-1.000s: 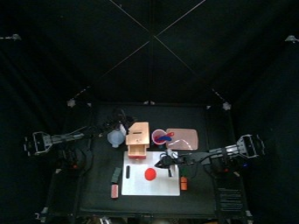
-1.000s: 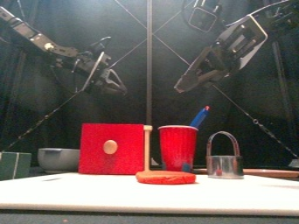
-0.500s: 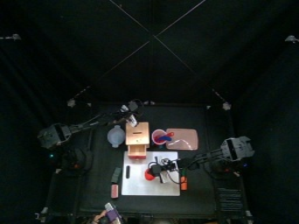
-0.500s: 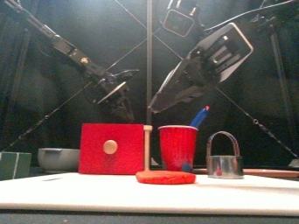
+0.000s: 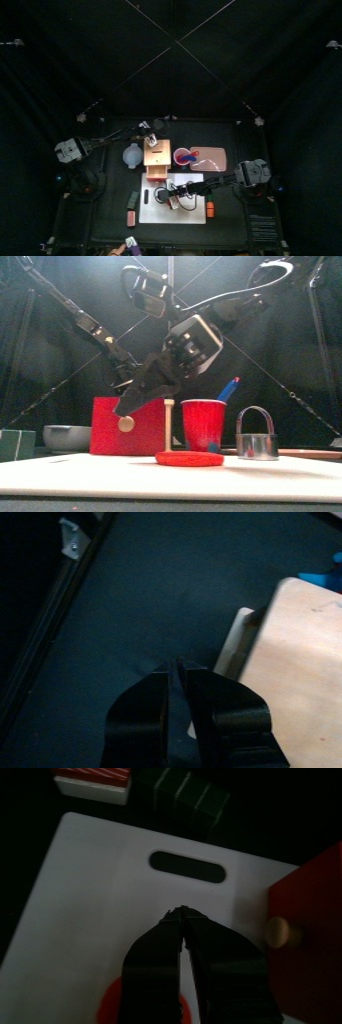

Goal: Get the cutter from the drawer then cut the dough then place the extra dough in the bowl
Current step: Shut the drawer

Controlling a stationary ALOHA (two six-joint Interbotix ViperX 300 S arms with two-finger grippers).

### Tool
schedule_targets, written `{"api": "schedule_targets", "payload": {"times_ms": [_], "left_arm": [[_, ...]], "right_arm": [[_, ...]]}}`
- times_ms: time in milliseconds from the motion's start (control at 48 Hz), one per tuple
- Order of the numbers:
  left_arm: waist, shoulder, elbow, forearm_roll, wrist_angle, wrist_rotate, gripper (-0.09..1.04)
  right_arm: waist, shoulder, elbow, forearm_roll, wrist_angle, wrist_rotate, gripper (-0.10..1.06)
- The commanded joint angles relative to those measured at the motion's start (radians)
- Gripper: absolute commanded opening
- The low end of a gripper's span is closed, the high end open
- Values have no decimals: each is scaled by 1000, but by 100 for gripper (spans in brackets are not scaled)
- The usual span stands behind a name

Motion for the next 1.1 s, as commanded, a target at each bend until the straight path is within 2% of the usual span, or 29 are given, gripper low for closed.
{"api": "schedule_targets", "payload": {"times_ms": [21,271,458,688,958,1104], "left_arm": [[-6,-8,-21,-6,0,3,57],[-8,-8,-20,-3,-2,3,57],[-9,-6,-23,5,-6,6,57],[-8,-6,-21,9,-9,8,57],[-11,-6,-21,6,-15,5,57],[-6,-6,-25,6,-32,-2,57]], "right_arm": [[-31,-6,-46,-15,35,0,23],[-84,21,-80,-75,97,0,23],[-141,21,-110,-123,104,6,23],[-190,32,-137,-173,110,6,23],[-206,44,-146,-184,112,6,23],[-189,29,-147,-178,112,8,23]]}}
